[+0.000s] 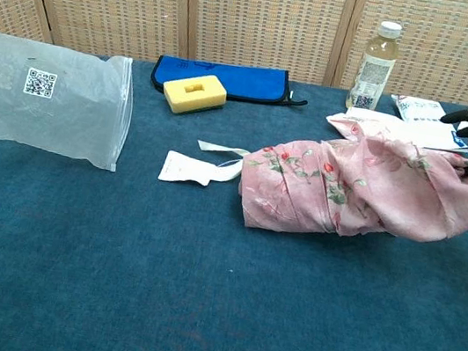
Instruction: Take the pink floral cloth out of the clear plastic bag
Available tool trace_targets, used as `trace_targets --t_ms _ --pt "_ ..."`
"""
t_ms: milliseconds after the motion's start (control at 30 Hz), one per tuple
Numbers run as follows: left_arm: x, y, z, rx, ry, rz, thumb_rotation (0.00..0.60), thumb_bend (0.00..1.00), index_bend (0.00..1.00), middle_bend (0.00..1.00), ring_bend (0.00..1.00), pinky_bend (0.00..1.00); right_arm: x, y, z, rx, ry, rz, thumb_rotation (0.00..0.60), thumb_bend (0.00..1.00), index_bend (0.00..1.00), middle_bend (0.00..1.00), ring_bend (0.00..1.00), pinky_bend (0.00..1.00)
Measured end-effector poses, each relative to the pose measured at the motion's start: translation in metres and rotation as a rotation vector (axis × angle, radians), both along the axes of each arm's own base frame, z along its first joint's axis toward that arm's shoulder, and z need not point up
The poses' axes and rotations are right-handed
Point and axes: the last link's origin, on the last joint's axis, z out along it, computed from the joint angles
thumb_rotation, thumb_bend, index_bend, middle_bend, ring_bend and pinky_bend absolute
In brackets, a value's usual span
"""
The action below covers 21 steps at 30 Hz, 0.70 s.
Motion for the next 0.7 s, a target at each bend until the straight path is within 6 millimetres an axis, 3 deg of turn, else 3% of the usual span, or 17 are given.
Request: trace_targets --t_ms 33,100,433,567,700 --pt "-0.002 -0.001 0.000 -0.004 -0.006 0.006 0.600 0.24 0.00 0.00 0.00 0.00 0.000 0.001 0.001 -0.010 0.006 0.013 0.600 0.02 0.03 0.00 0.00 0.00" --pt "-0.005 -0.004 0.000 -0.013 -0.015 0.022 0.600 0.15 0.00 0.00 0.00 0.00 0.001 0.003 0.005 -0.043 0.012 0.046 0.600 0.00 0.00 0.00 0.00 0.00" --pt "0.013 -0.038 0.018 0.051 -0.139 -0.056 0.600 0.10 0.00 0.00 0.00 0.00 -0.001 0.024 0.038 -0.295 0.103 0.254 0.600 0.00 0.00 0.00 0.00 0.00" --pt "0.025 -0.079 0.020 0.084 -0.162 -0.101 0.600 0.10 0.00 0.00 0.00 0.00 -0.014 0.050 0.057 -0.418 0.151 0.290 0.600 0.00 0.00 0.00 0.00 0.00" --pt "0.035 -0.129 0.013 0.113 -0.152 -0.086 0.600 0.10 0.00 0.00 0.00 0.00 -0.037 0.089 0.071 -0.521 0.232 0.272 0.600 0.00 0.00 0.00 0.00 0.00"
